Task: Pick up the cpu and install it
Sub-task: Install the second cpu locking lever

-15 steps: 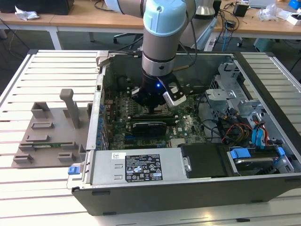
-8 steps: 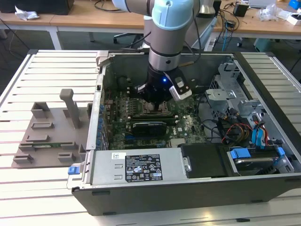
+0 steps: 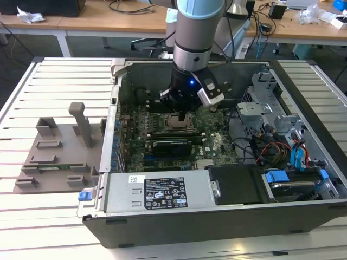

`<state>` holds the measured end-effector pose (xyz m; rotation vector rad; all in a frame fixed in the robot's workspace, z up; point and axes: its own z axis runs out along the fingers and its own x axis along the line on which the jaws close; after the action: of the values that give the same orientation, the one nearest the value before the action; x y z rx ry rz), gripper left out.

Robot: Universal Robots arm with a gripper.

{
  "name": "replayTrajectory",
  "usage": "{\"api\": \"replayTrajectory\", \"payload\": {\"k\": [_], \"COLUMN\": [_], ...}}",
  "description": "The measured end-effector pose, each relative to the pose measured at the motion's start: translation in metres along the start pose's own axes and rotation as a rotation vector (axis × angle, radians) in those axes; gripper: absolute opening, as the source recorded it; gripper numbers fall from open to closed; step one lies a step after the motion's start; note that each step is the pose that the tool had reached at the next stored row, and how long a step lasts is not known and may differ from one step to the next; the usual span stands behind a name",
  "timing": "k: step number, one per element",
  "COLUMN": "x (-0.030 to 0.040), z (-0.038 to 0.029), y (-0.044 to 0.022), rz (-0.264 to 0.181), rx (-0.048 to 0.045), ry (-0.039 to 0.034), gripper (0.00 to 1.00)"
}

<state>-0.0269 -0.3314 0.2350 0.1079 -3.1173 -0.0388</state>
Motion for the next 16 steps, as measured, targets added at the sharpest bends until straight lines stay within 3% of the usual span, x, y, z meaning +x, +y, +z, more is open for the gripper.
{"api": "replayTrajectory", "payload": {"k": [2, 6, 7, 10, 12, 16], "x": [0.0002, 0.0005, 0.0007, 0.001, 0.0011, 0.0015], "z": [-0.0115, -0.0276, -0.0367, -0.0519, -0.0577, -0.0771], "y": [0.0006, 0.0015, 0.0018, 0.0024, 0.0026, 0.0032], "rz": [0.0, 0.0, 0.0, 0.0, 0.0, 0.001], "rx": [0.0026, 0.0084, 0.0118, 0.0172, 0.019, 0.0243], "ry": [0.0002, 0.0005, 0.0009, 0.0012, 0.0013, 0.0017], "gripper": [0.11, 0.11, 0.11, 0.11, 0.11, 0.11]}}
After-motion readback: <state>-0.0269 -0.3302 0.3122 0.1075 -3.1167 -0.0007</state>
